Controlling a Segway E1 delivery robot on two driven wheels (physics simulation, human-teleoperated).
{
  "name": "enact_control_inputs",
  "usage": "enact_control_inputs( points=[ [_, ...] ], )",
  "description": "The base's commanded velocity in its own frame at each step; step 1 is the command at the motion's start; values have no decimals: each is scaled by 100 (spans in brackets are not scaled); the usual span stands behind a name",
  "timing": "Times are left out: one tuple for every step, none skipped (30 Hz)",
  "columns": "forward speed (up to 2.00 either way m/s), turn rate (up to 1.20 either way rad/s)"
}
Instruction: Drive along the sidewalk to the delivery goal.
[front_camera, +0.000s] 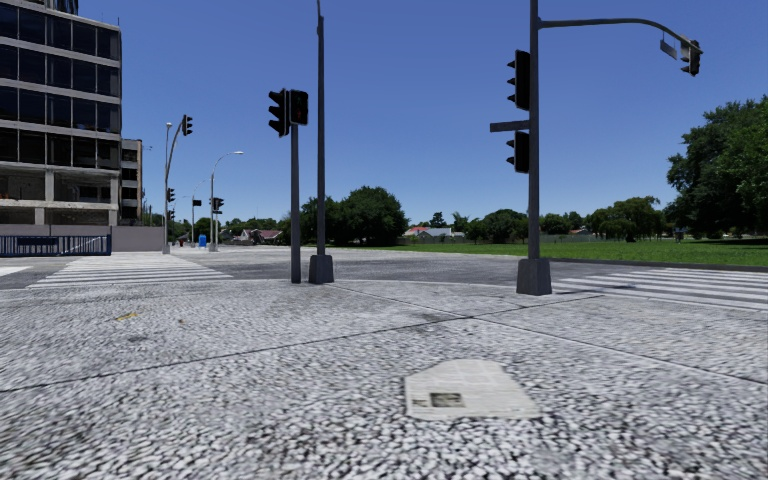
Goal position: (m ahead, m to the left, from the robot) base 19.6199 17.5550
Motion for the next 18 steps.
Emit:
enact_control_inputs(
  points=[
    [0,0],
    [0,0],
    [0,0],
    [0,0],
    [0,0],
    [0,0],
    [0,0],
    [0,0],
    [0,0],
    [0,0],
    [0,0],
    [0,0],
    [0,0],
    [0,0],
    [0,0],
    [0,0],
    [0,0],
    [0,0]
  ],
)
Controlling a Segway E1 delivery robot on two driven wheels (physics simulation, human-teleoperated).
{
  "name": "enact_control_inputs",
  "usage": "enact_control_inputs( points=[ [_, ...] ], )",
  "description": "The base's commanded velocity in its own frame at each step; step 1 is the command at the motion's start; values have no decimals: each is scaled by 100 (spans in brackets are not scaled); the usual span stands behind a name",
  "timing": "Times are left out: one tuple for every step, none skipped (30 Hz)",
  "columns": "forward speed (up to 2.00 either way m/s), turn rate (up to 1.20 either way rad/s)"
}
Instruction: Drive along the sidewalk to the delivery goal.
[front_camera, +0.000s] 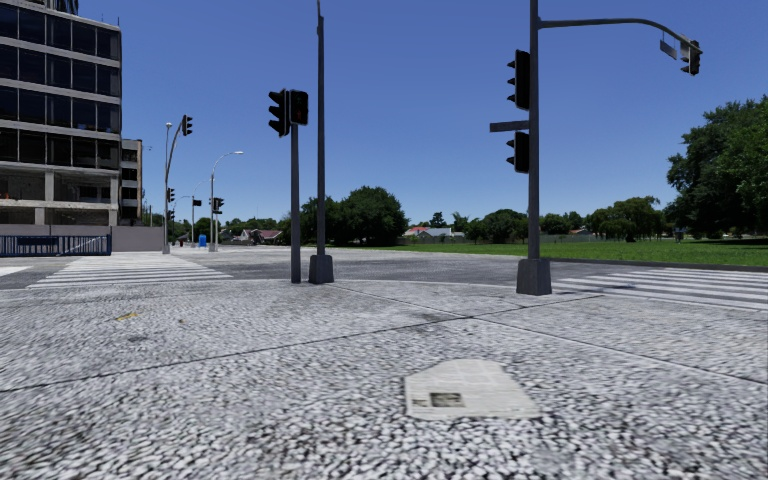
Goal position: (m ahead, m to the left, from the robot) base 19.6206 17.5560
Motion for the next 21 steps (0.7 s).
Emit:
enact_control_inputs(
  points=[
    [0,0],
    [0,0],
    [0,0],
    [0,0],
    [0,0],
    [0,0],
    [0,0],
    [0,0],
    [0,0],
    [0,0],
    [0,0],
    [0,0],
    [0,37],
    [0,120],
    [0,120],
    [0,120],
    [0,120],
    [0,120],
    [0,120],
    [0,120],
    [0,120]
  ],
)
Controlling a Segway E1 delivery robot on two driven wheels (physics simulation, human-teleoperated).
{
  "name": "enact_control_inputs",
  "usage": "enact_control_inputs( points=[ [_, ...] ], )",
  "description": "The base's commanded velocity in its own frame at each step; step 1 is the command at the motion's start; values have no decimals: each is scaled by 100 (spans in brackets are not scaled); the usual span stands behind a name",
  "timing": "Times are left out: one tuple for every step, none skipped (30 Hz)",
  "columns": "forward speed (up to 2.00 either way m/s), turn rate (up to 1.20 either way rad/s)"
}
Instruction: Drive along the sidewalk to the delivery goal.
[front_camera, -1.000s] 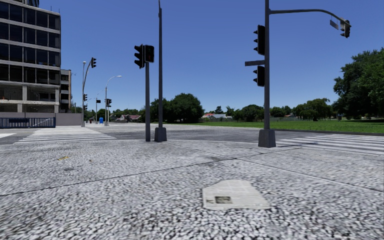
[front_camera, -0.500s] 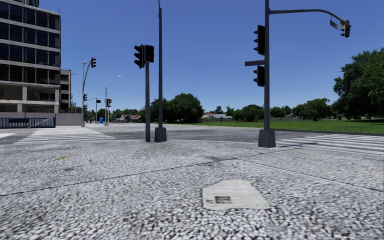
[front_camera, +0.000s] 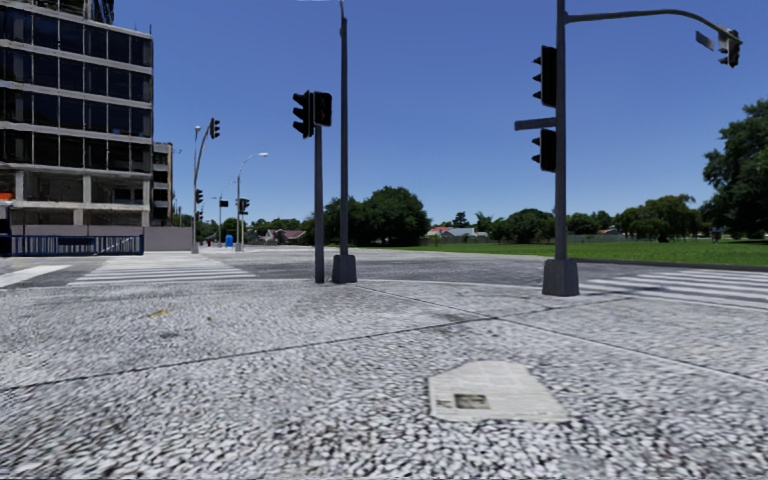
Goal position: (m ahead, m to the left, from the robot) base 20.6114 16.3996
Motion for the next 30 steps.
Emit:
enact_control_inputs(
  points=[
    [0,120],
    [0,120],
    [0,120],
    [0,120],
    [0,120],
    [0,106],
    [0,87],
    [0,36],
    [0,0],
    [0,0],
    [0,0],
    [0,0],
    [0,0],
    [66,0],
    [66,0],
    [141,0],
    [156,0],
    [167,0],
    [174,0],
    [179,0],
    [183,0],
    [183,0],
    [184,0],
    [184,0],
    [185,0],
    [185,0],
    [185,0],
    [185,0],
    [185,0],
    [185,0]
  ],
)
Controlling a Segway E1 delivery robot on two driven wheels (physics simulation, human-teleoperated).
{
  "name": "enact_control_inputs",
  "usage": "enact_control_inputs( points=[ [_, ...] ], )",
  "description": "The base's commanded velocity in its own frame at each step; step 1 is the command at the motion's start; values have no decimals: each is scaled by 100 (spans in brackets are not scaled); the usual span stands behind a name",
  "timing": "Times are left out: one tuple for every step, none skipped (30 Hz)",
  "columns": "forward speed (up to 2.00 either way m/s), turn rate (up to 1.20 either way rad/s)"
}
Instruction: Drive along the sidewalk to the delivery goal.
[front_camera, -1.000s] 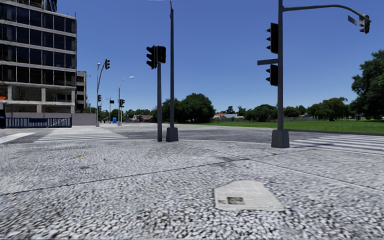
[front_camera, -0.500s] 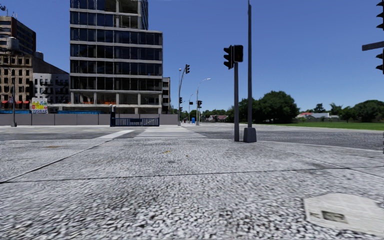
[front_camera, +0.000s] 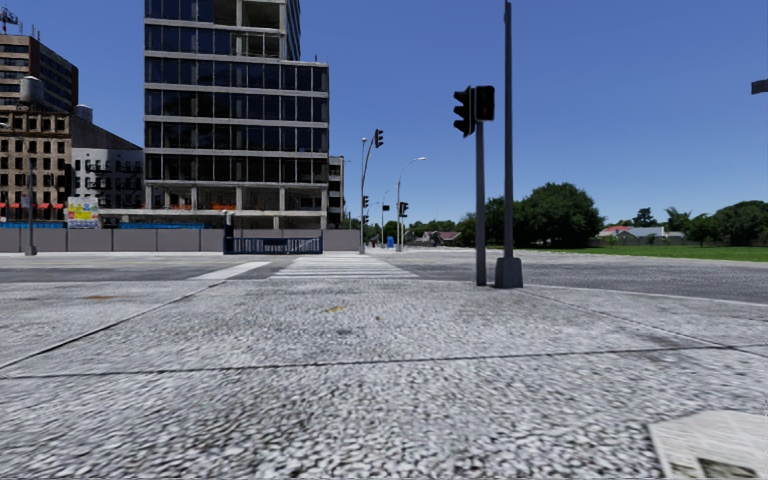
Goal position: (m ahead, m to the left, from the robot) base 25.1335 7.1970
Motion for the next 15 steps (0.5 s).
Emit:
enact_control_inputs(
  points=[
    [185,0],
    [185,0],
    [185,0],
    [185,0],
    [185,0],
    [185,0],
    [185,0],
    [185,0],
    [185,0],
    [185,0],
    [185,0],
    [185,0],
    [185,0],
    [185,0],
    [185,0]
  ],
)
